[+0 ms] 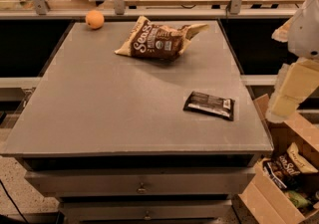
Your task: Move rxbar chocolate near brown chip bag
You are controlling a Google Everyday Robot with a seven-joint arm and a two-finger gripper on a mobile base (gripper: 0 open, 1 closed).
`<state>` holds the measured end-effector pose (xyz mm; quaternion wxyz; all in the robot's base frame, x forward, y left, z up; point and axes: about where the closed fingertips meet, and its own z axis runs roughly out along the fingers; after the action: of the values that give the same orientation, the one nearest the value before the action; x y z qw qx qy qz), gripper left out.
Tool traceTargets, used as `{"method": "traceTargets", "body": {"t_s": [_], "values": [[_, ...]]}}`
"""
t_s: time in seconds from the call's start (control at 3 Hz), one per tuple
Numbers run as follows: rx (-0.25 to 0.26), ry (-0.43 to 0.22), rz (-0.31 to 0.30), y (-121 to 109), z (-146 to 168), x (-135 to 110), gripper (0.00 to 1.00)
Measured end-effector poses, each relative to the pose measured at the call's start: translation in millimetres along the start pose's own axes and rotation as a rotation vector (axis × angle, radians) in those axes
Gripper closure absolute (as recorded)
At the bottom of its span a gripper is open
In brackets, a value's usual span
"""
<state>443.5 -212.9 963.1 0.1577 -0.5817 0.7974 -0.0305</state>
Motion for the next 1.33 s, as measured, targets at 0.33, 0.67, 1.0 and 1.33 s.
{"method": "traceTargets", "body": {"t_s": [0.33,0.67,1.0,1.33], "values": [[-0.027,0.018,0.072,3,36,-2,0.00],[-0.067,-0.005,0.122,2,72,0,0.00],[-0.106,-0.056,0.130,3,106,-2,0.00],[-0.130,-0.090,0.110,2,129,-9,0.18]]}}
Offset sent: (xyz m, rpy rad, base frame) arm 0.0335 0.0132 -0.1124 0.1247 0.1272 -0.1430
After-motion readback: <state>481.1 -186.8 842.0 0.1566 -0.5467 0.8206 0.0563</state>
